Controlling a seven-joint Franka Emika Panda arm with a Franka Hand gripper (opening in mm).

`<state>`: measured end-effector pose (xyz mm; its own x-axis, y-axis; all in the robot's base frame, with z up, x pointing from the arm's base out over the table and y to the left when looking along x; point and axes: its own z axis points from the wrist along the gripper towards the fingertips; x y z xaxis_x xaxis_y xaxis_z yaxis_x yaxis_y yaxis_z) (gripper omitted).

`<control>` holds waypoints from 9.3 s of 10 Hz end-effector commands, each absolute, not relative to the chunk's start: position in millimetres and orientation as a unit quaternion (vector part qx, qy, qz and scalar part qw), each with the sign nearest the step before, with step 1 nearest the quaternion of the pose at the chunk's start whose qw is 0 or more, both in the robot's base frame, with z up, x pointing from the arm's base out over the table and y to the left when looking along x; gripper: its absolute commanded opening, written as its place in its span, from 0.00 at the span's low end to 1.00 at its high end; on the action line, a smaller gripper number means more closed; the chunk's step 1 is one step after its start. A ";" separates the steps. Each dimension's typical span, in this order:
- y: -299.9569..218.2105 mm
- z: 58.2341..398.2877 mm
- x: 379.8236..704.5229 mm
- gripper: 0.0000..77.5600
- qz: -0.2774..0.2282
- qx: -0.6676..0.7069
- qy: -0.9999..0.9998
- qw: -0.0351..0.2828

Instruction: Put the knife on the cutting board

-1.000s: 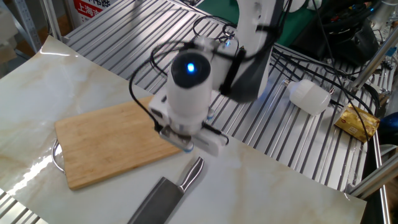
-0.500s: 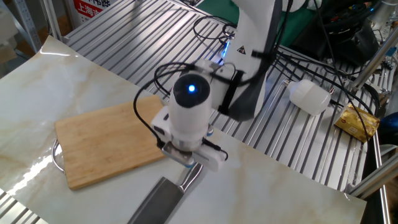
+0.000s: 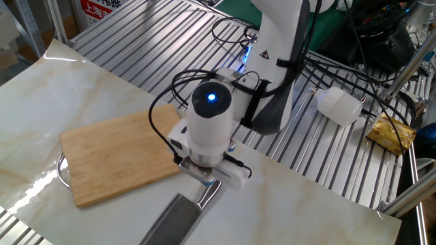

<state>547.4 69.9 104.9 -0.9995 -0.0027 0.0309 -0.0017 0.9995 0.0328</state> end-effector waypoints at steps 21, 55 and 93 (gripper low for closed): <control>100.4 92.8 571.6 0.00 0.024 -0.052 -0.998 0.037; 94.2 56.9 576.6 0.99 -0.001 -0.048 -0.998 0.032; 86.2 89.7 578.8 0.01 0.018 -0.067 -0.997 0.018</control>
<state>579.1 86.9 75.5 -0.9905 0.1287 0.0480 0.1268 0.9911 -0.0410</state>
